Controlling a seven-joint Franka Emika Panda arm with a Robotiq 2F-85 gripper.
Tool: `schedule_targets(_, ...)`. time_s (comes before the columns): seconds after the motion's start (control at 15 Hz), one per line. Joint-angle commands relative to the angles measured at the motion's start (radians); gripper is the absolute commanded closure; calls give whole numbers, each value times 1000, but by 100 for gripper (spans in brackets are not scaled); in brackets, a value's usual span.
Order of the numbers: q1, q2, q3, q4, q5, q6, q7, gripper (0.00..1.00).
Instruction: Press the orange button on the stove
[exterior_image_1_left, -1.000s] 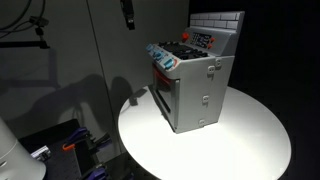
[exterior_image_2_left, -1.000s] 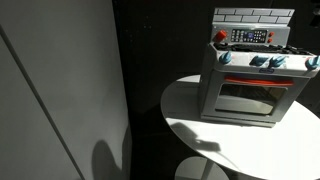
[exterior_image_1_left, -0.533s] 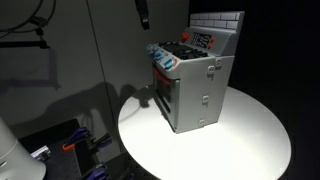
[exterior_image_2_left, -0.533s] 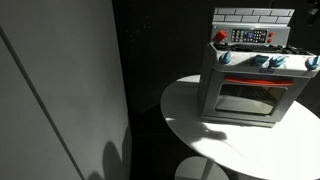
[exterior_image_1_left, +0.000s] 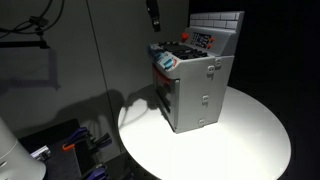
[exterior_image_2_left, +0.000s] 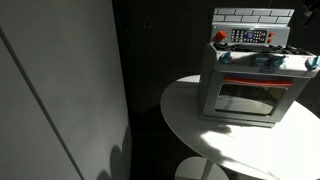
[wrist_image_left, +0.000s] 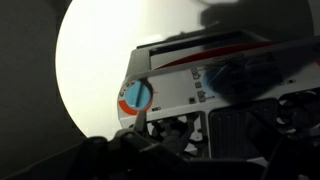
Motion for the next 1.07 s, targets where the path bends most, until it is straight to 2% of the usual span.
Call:
schedule_targets(0.0,11,1,-10,2,-3,-2,2,0)
schedule_targets(0.4,8,6,-9,7,-10,0,14,0)
schedule_targets(1.0,-17,105,-32,129,-54,53,113,0)
